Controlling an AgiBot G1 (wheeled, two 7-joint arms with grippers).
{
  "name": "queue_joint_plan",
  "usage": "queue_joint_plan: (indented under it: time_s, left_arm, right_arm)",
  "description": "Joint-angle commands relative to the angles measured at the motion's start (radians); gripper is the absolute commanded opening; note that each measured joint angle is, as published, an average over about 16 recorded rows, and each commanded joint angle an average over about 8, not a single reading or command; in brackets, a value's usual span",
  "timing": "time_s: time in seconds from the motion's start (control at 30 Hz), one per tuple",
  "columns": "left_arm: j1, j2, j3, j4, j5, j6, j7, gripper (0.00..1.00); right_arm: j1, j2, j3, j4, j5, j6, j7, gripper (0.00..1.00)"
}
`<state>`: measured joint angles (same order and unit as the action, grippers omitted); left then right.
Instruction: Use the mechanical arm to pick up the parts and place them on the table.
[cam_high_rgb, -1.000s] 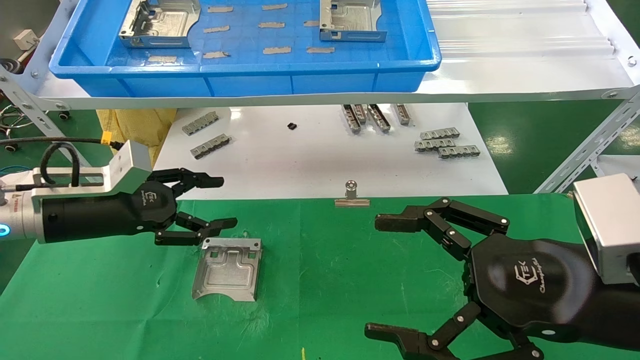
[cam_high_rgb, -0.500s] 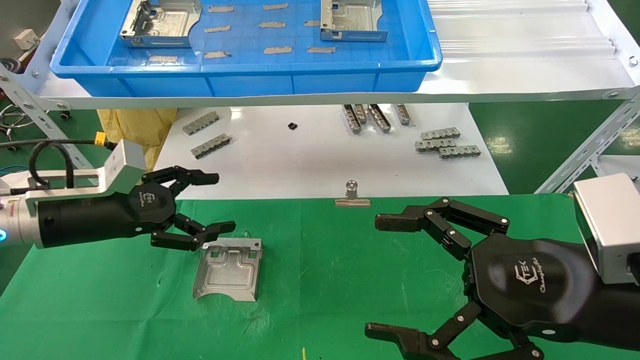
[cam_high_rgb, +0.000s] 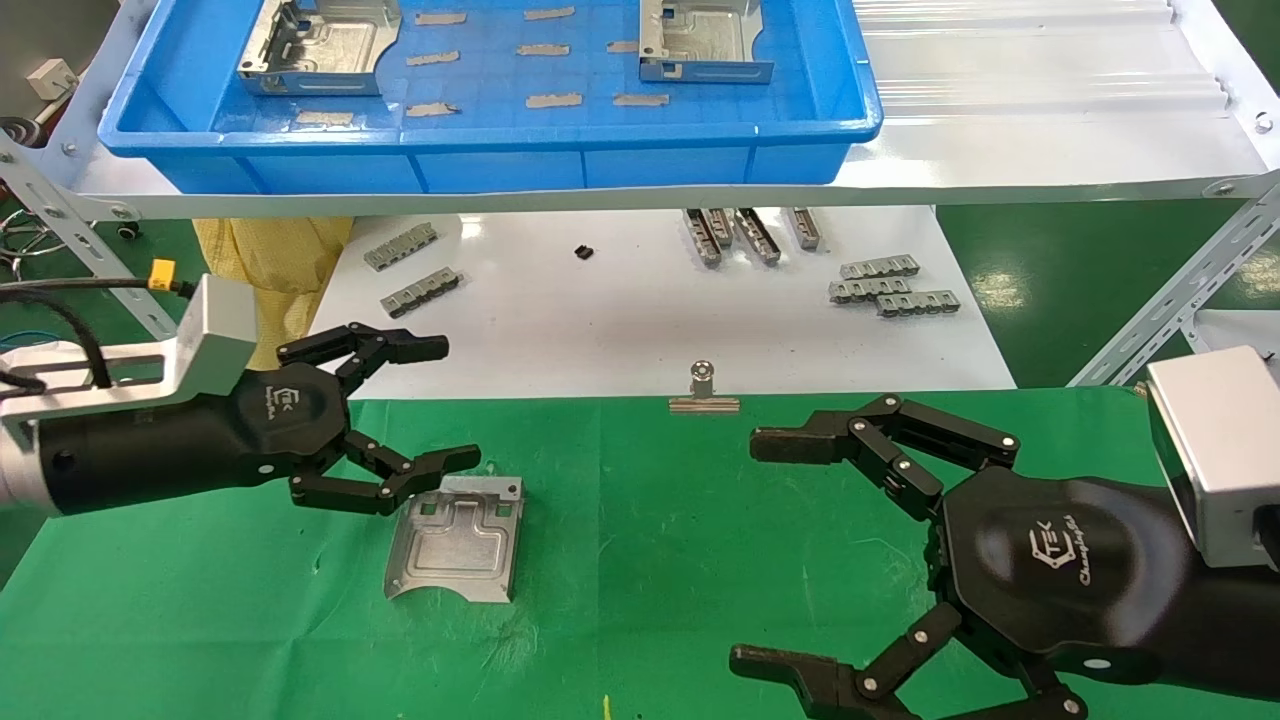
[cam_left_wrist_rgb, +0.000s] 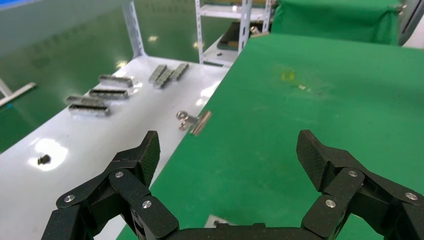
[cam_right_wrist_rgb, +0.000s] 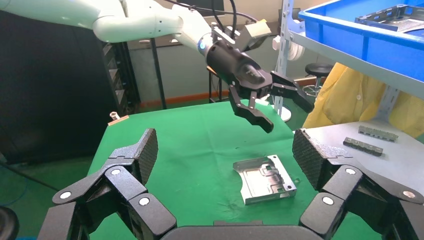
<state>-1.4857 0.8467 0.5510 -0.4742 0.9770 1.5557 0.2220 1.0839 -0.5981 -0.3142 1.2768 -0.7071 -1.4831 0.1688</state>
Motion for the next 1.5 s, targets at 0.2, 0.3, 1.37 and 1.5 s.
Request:
queue_joint_plan:
  time_s: [0.2, 0.3, 1.37, 1.5]
  left_arm:
    - [0.078, -0.045, -0.051, -0.153, -0.047, -0.011, -0.077, 1.00]
    - [0.111, -0.064, -0.073, -0.219, -0.066, -0.016, -0.111, 1.00]
    - [0.432, -0.247, -0.285, -0.850, -0.261, -0.062, -0.423, 1.00]
    - [0.433, -0.248, -0.286, -0.851, -0.262, -0.063, -0.422, 1.00]
  right_arm:
    - [0.000, 0.000, 0.000, 0.000, 0.000, 0.000, 0.000, 1.00]
    - [0.000, 0.000, 0.000, 0.000, 0.000, 0.000, 0.000, 1.00]
    - [0.000, 0.001, -0.001, 0.000, 0.001, 0.001, -0.001, 1.00]
    - [0.000, 0.001, -0.001, 0.000, 0.001, 0.001, -0.001, 1.00]
